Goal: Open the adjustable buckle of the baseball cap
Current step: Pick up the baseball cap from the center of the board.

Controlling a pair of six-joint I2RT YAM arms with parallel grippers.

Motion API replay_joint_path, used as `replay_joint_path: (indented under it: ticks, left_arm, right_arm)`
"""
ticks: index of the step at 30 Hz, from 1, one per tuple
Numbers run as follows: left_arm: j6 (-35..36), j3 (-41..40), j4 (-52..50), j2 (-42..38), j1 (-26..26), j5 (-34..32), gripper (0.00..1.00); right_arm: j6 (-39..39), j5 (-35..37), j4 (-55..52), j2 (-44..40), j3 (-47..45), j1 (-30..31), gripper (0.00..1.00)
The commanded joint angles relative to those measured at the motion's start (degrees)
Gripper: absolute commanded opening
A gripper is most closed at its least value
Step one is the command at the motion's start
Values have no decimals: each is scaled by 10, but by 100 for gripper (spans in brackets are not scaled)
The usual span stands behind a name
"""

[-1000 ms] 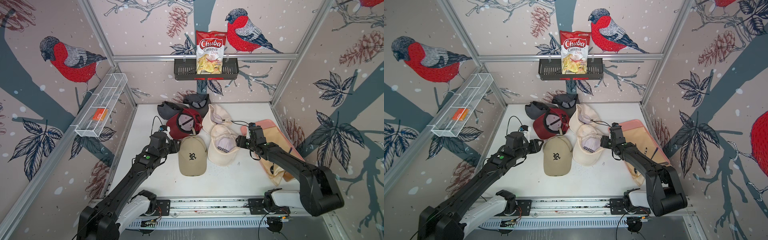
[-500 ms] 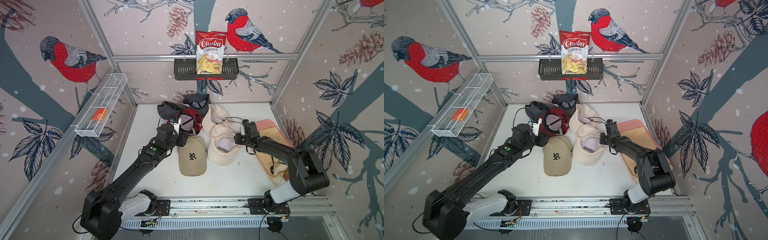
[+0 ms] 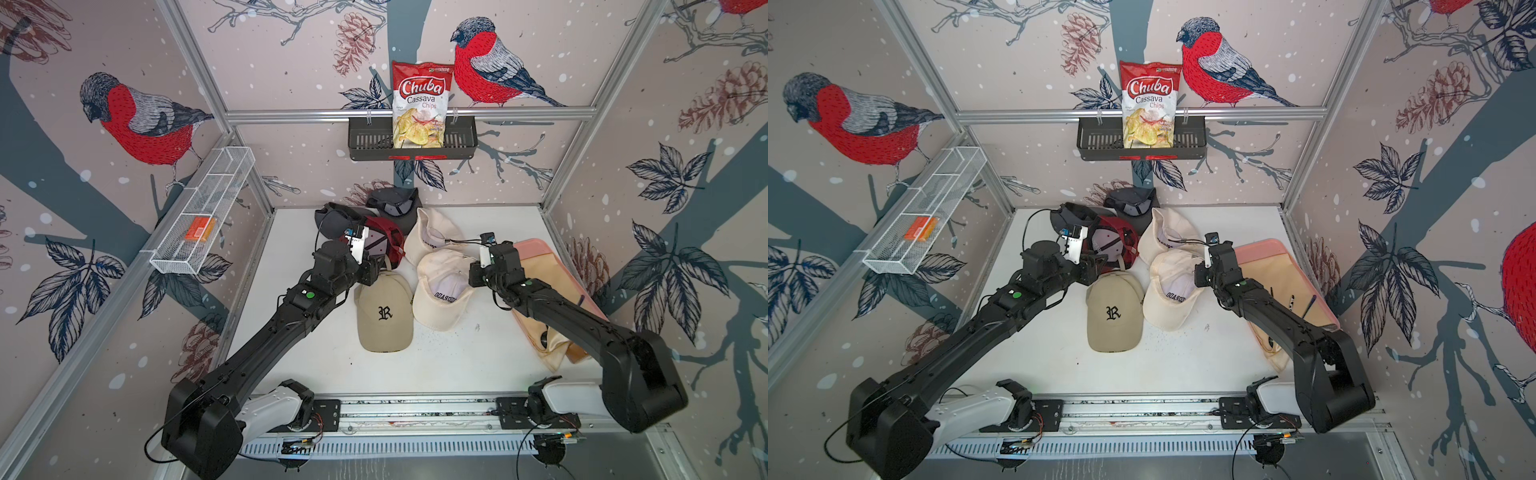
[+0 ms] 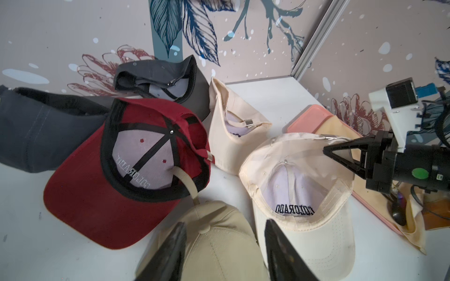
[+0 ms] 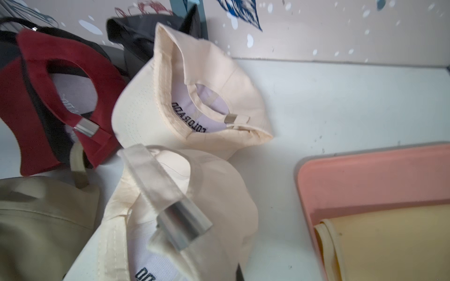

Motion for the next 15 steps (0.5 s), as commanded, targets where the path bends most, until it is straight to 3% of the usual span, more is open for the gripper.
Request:
replay_joint_path:
  ticks: [1,7,15]
  left_arm:
    - [3,28,47,7,-12,22,52]
    - [-13,114,54,56,-63,41,53]
    - [-33,180,103,140,-140,68,53]
  right_arm:
    - [-32,-5,29,-54,-7,7,2]
    - [-59,-23,35,-135,-17,24,1]
    - [-83,-52,132,-220,-81,39,1]
